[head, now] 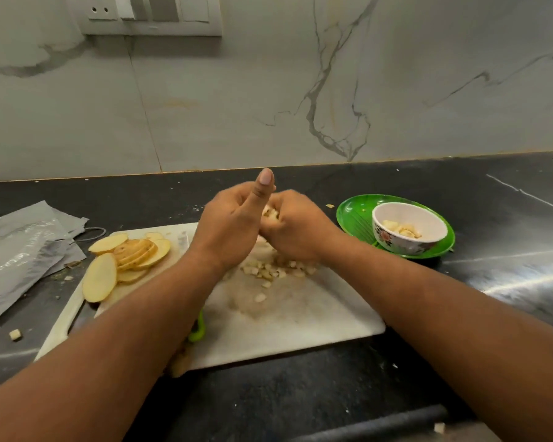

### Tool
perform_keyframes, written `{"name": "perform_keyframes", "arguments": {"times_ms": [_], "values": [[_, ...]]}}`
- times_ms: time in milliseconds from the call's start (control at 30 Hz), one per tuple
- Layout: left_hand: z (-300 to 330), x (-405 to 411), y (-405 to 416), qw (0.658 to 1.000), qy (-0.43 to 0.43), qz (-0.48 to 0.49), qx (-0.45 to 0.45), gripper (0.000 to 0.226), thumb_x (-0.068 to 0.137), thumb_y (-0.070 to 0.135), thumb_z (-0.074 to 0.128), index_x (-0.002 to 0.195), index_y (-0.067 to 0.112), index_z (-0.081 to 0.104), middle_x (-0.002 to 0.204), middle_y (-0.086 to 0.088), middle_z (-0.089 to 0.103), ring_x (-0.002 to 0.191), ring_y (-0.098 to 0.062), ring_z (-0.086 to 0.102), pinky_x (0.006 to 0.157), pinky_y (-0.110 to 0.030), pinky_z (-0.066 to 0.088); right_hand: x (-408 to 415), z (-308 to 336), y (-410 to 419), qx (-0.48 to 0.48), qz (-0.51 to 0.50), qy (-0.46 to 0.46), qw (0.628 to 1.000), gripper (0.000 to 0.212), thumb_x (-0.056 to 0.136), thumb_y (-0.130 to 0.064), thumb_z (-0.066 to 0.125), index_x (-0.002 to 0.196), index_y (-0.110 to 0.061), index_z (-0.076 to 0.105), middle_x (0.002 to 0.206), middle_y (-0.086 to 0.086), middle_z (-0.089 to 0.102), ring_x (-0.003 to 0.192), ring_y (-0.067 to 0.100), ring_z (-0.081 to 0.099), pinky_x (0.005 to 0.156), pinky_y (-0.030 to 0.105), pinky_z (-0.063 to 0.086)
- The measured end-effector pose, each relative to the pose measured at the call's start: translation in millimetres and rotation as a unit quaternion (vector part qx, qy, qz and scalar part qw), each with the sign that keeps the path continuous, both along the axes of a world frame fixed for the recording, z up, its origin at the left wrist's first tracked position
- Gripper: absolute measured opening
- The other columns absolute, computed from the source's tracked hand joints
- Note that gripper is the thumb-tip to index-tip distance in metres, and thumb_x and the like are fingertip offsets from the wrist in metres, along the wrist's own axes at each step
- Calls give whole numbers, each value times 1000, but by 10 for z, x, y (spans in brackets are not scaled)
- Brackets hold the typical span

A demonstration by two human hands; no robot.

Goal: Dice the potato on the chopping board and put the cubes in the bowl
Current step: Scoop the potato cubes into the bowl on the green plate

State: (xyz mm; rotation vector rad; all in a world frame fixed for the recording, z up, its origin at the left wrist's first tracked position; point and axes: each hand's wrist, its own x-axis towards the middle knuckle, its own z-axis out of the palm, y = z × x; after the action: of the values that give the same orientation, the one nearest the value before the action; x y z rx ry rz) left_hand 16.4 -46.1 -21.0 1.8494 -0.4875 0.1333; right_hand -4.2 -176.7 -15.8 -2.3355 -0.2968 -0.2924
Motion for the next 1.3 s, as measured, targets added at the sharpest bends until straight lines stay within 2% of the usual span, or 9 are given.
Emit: {"name": "perform_keyframes", "arguments": {"times_ms": [133,267,333,433,633,767,900,1233,1300], "values": [[190,-130,-277,999,9,-29,-36,60,92,79,39,99,27,70,96,14,71,89,3,67,85,-32,56,-42,134,-139,290,-25,106,951,25,97,-26,50,80,-9,55,59,4,45,49,15,38,46,30,26],[408,-218,-785,997,24,-48,-60,29,104,58,42,90,43,62,82,21,66,71,23,58,72,-16,45,-128,291,-399,416,-61,95,902,25,101,-19,40,86,-10,59,62,16,50,54,30,44,48,32,35],[456,-229,-1130,992,40,-33,-118,31,107,53,44,86,43,64,78,19,69,77,15,64,77,-24,53,-159,356,-544,449,-81,69,887,28,103,-23,41,96,-9,64,88,33,61,80,47,61,69,47,56],[459,-236,-1609,974,72,-33,-214,30,107,48,47,86,44,67,88,12,73,99,-8,70,98,-44,57,-175,425,-835,482,-124,10,867,27,105,-26,46,97,-9,65,85,17,70,79,25,68,71,40,56],[394,-247,-2028,936,186,-85,-286,36,110,40,44,132,24,67,119,7,69,115,-10,62,99,-34,52,-176,401,-1434,316,-224,16,922,34,96,-28,48,91,-3,70,73,14,67,60,20,57,53,34,43],[273,-190,-2090,928,214,-78,-294,40,108,48,47,120,20,74,116,2,76,113,-18,69,105,-45,54,-225,347,-1573,201,-204,48,957,28,93,-23,47,78,-10,68,74,7,67,71,24,62,66,39,50],[225,-148,-2063,925,222,-74,-300,45,106,52,48,111,18,77,108,0,79,106,-21,74,103,-48,55,-252,327,-1559,238,-182,60,952,27,88,-21,52,91,-9,76,89,11,76,93,29,71,88,51,56],[160,-162,-1961,935,195,-90,-283,55,104,62,41,107,21,77,107,1,79,107,-19,73,105,-49,54,-231,258,-1504,217,-226,55,948,26,88,-20,53,82,-10,76,75,4,74,74,18,69,64,31,50],[179,-168,-1979,941,178,-82,-275,55,105,61,40,104,21,78,106,2,79,105,-17,73,104,-47,54,-190,233,-1489,203,-228,46,951,26,89,-24,54,82,-13,77,75,4,74,76,19,70,68,36,54]]}}
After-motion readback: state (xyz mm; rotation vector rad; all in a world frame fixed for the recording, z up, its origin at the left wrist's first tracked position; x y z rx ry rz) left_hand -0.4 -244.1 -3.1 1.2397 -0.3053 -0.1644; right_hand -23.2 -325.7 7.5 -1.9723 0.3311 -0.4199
